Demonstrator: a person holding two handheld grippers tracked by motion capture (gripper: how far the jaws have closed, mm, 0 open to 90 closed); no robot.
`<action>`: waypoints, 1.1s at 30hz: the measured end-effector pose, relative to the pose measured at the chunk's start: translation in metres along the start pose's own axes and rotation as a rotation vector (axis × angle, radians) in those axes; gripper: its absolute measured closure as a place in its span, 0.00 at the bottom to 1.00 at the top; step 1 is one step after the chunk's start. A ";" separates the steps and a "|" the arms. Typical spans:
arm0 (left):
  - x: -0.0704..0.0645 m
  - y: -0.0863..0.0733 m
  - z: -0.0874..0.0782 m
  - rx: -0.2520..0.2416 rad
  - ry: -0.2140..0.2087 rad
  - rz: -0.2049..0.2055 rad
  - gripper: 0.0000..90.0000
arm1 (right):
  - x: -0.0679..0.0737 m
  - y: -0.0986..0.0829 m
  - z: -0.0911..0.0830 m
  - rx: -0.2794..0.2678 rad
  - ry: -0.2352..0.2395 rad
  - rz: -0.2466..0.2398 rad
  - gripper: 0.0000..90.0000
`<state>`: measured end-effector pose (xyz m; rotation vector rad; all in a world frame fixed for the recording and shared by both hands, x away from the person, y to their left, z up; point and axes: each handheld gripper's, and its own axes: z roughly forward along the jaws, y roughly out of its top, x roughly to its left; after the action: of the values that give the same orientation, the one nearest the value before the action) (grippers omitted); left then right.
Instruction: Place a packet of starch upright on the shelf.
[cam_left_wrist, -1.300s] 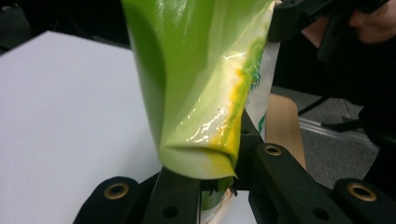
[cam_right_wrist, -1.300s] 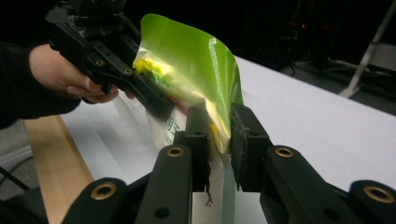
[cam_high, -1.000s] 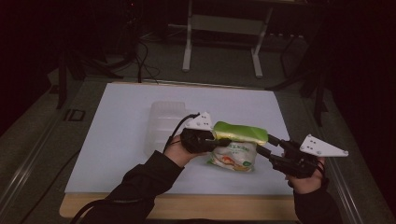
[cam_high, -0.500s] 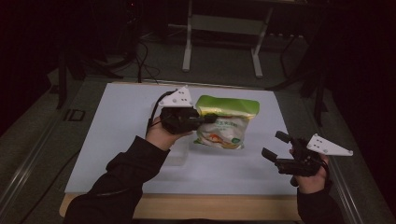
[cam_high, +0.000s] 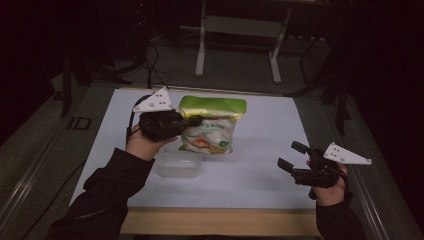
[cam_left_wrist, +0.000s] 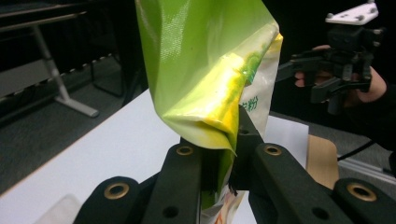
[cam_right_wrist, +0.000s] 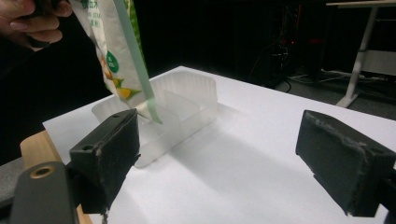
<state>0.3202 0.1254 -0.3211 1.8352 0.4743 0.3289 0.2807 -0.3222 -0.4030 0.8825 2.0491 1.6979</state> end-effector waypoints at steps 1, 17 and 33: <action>0.002 -0.003 -0.003 -0.005 0.006 -0.007 0.95 | 0.000 0.000 0.000 0.003 0.000 0.000 0.15; 0.023 -0.057 -0.024 0.031 0.047 -0.101 0.95 | -0.003 -0.005 0.007 0.016 0.030 0.003 0.15; 0.032 -0.091 -0.029 0.074 0.061 -0.138 0.95 | -0.002 -0.010 0.012 0.028 0.051 0.020 0.15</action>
<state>0.3214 0.1886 -0.3990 1.8567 0.6601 0.2766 0.2870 -0.3156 -0.4155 0.8802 2.1085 1.7237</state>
